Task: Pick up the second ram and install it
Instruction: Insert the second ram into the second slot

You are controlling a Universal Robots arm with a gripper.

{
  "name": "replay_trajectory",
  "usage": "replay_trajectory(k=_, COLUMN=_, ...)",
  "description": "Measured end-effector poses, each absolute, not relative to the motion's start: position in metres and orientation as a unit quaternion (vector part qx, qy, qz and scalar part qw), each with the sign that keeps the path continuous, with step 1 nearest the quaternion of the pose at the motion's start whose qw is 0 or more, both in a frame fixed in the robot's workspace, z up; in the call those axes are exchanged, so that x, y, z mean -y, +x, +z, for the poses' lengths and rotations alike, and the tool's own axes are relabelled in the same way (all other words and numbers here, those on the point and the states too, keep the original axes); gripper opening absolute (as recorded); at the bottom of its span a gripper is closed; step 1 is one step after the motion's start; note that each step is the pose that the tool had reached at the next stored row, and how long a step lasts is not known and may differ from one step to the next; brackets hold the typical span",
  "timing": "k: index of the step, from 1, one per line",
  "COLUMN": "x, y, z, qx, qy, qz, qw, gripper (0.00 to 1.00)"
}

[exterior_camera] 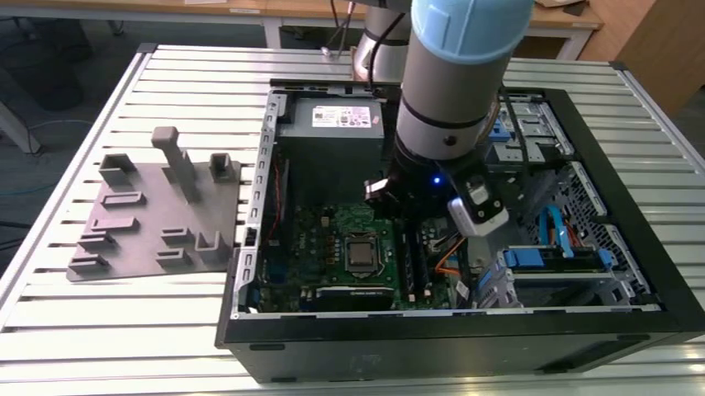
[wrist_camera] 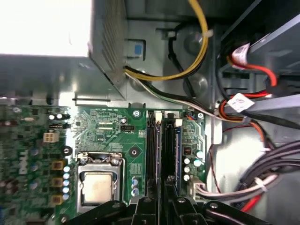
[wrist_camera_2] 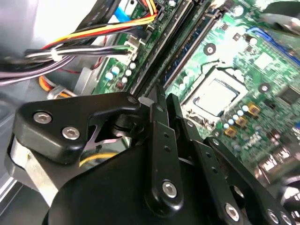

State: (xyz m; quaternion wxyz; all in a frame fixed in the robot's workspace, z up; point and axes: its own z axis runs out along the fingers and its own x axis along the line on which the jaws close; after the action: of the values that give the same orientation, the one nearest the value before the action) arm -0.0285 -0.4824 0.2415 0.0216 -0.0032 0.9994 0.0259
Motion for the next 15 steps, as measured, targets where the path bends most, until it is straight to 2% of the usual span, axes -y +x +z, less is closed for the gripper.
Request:
replay_trajectory(k=3, x=0.48, y=-0.028, z=0.25, qx=-0.999, qy=-0.003, qz=0.026, qw=0.022, gripper=0.17)
replay_trajectory(k=4, x=0.48, y=-0.028, z=0.252, qx=-0.999, qy=-0.003, qz=0.026, qw=0.022, gripper=0.1)
replay_trajectory(k=6, x=0.479, y=-0.028, z=0.256, qx=-0.999, qy=-0.003, qz=0.026, qw=0.022, gripper=0.07)
replay_trajectory(k=15, x=0.479, y=-0.028, z=0.258, qx=-0.999, qy=-0.003, qz=0.026, qw=0.022, gripper=0.07)
